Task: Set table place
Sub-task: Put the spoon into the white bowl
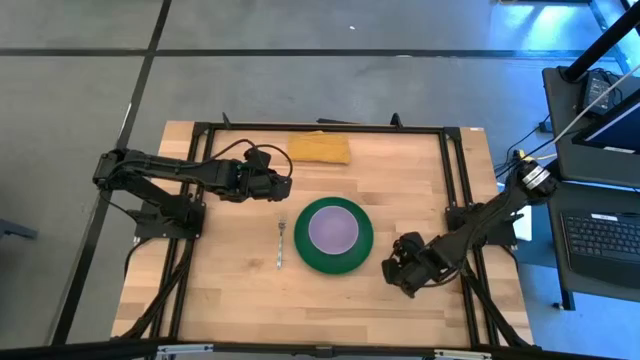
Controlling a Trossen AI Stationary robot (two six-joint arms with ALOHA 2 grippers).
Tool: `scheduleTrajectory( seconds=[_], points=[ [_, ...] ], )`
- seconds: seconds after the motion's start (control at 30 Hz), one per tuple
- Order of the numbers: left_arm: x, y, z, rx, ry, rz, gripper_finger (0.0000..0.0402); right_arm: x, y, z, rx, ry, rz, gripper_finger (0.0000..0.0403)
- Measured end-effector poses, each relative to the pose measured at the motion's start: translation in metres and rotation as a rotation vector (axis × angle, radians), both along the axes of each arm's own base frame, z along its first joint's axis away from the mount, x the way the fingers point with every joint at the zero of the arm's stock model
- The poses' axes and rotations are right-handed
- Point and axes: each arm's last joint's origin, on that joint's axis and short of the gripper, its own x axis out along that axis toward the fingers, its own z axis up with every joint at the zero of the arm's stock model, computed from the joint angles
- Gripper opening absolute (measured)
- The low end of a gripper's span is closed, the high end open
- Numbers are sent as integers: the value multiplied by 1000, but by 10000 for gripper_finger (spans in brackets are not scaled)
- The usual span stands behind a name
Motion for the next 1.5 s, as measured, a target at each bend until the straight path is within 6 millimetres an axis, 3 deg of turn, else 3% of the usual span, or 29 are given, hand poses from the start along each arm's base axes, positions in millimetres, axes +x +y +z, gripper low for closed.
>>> scheduleTrajectory(
  seconds=[0.23, 0.47, 0.67, 0.87, 1.1, 1.33, 1.5],
  points=[
    [3, -1, 1, -2, -37, -2, 27, -8, -14, 38, 17, -196, 85, 6],
    [7, -2, 3, -21, -77, -14, 21, -4, -43, 76, 119, -386, 190, 6],
    [7, -2, 3, -21, -78, -15, 19, 20, -68, 105, 207, -449, 354, 6],
    [6, 0, 4, -6, -75, -10, 30, 49, -98, 127, 239, -441, 394, 6],
    [-4, 3, 14, 57, -75, -16, 42, 91, -122, 108, 416, -372, 445, 6],
    [-18, 4, 29, 159, -76, -21, 51, 128, -144, 58, 586, -271, 447, 6],
    [-25, 5, 37, 205, -64, -42, 57, 151, -162, 28, 633, -304, 420, 6]
  ],
)
